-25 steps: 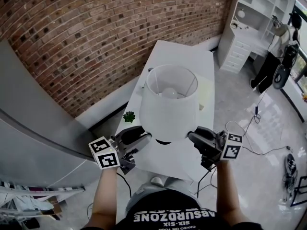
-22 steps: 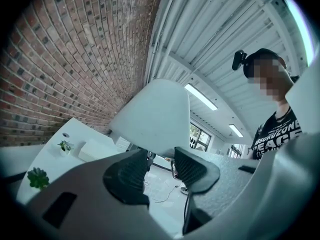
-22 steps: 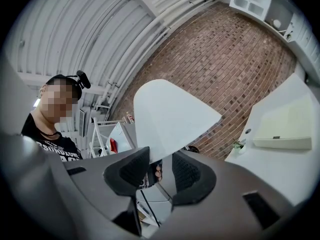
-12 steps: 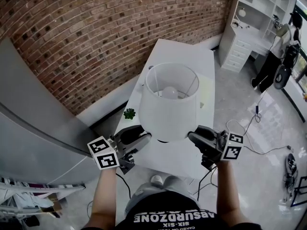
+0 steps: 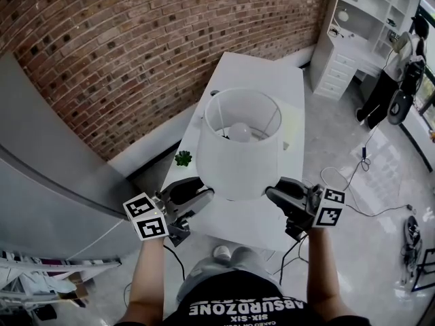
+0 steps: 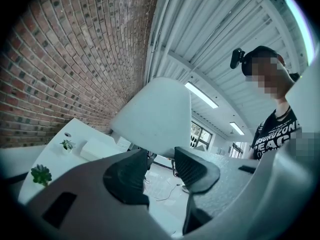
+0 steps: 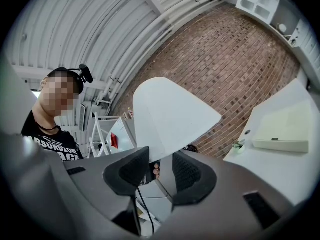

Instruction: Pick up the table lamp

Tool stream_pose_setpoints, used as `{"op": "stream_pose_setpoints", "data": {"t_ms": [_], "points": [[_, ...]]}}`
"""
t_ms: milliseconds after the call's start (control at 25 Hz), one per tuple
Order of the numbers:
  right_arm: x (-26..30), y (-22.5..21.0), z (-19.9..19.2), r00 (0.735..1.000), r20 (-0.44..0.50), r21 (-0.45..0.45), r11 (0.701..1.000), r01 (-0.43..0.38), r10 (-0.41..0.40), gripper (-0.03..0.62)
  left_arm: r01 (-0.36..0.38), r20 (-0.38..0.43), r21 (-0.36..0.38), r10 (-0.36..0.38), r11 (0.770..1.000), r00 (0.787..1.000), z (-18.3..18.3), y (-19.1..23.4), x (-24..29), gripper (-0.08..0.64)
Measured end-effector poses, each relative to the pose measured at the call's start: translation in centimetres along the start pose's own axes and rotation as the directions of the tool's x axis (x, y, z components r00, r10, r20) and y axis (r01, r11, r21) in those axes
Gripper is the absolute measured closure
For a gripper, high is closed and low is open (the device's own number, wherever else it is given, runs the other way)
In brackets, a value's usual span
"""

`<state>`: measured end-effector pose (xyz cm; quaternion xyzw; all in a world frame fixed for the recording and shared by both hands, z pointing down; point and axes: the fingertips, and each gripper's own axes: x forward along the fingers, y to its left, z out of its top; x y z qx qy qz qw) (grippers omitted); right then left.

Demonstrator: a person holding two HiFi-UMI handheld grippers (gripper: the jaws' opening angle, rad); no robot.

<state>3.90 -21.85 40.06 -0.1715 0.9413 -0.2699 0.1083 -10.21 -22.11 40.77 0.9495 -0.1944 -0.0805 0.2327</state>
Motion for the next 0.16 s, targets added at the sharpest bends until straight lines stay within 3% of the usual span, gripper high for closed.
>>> {"op": "stream_pose_setpoints", "data": {"t_ms": [160], "points": [[0.12, -0.26, -0.37, 1.0, -0.008, -0.002, 1.0, 0.005, -0.005, 0.448, -0.003, -0.007, -0.005, 0.003, 1.0, 1.0, -0.39, 0.33, -0.09, 0.396]]}}
